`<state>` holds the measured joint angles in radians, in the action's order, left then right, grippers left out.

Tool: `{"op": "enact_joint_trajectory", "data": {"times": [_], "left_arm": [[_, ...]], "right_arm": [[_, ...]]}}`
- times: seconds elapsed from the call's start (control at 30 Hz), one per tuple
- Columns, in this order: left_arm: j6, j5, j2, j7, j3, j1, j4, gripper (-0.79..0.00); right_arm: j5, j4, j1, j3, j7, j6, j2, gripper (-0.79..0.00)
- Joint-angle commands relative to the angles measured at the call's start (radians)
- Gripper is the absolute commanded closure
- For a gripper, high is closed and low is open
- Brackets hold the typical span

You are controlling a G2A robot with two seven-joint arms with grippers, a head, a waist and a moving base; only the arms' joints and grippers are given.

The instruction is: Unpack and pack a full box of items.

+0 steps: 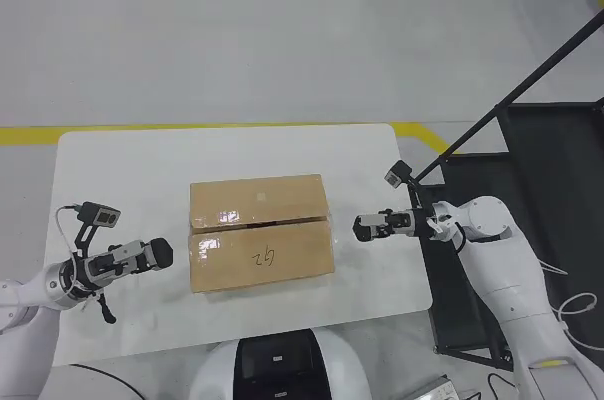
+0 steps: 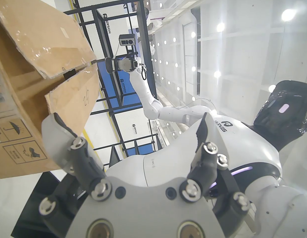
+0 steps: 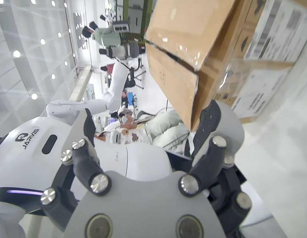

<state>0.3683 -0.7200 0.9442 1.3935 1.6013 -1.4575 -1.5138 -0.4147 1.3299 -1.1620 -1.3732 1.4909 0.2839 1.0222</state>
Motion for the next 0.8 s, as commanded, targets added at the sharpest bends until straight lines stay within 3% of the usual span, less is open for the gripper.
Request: {"op": "enact_joint_trajectory", "data": {"times": [0.0,0.43,0.77], "left_arm": [[0.0,0.015,-0.003,0.012,0.01,0.003,0.006,-0.785],[0.014,0.022,-0.007,0.033,0.024,0.021,0.042,-0.785],[0.014,0.022,-0.007,0.033,0.024,0.021,0.042,-0.785]], "right_arm": [[0.004,-0.028,0.024,0.029,0.045,-0.007,0.002,-0.785],[-0.023,-0.101,0.113,0.187,-0.054,0.099,0.032,-0.785],[-0.026,-0.13,0.146,0.232,-0.094,0.139,0.035,-0.785]]}}
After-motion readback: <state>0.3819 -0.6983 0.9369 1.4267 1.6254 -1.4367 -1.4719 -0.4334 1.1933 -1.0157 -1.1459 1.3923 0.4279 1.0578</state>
